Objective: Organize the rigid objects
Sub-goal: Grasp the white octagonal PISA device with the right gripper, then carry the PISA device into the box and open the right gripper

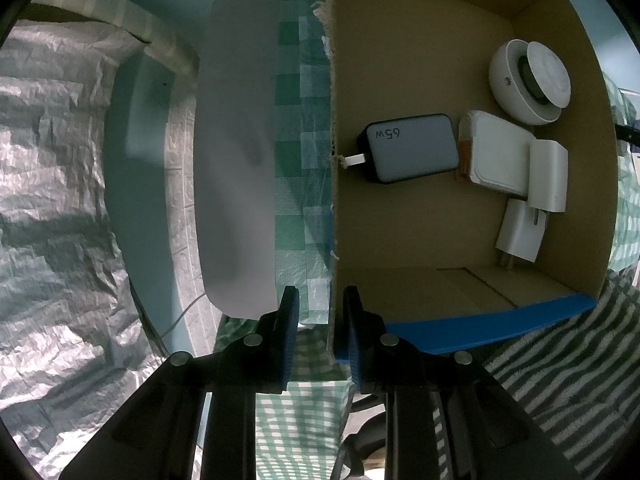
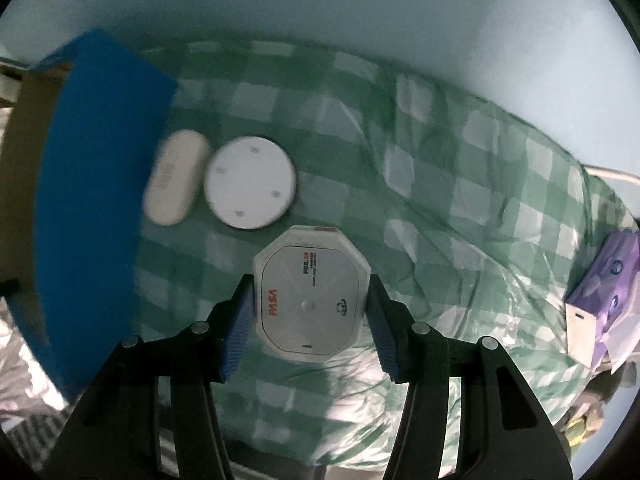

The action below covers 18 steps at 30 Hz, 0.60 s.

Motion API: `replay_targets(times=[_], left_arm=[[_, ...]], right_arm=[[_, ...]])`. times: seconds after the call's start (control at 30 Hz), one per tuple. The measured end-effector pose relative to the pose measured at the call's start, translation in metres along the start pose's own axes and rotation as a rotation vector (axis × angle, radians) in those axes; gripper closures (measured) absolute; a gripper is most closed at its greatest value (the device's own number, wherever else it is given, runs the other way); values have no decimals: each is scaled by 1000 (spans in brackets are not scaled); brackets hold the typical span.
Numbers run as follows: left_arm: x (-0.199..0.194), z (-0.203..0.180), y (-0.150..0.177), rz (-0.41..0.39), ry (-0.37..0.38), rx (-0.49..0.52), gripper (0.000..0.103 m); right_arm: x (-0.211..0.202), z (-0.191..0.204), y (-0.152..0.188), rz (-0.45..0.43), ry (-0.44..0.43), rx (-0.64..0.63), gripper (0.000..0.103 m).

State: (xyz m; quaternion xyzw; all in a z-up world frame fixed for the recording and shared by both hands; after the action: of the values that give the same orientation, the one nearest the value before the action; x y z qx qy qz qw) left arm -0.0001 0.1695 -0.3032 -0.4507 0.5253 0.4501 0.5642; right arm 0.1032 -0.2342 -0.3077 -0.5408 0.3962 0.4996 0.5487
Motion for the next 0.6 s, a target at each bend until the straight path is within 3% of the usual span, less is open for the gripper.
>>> replay_targets(times=[0.4, 0.6], left_arm=[[0, 1, 0, -2, 1, 4, 81], [0, 1, 0, -2, 1, 6, 81]], right_arm=[[-68, 67, -27, -79, -101, -113, 49], [-74, 110, -20, -106, -142, -183, 49]])
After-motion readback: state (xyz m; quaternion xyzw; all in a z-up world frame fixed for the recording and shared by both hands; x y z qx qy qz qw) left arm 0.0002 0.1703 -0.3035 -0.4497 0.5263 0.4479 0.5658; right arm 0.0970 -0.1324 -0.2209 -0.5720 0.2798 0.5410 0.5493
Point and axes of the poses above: each gripper's, at about its wrist camera, not at the fingertips, and x roughly the way its jaws point, z to its left, y to its underside, the point moved 6 cm from there along x, roughly the way its jaws point, and after that the axes turned 13 degrees about -z, right-handed, at the moved point
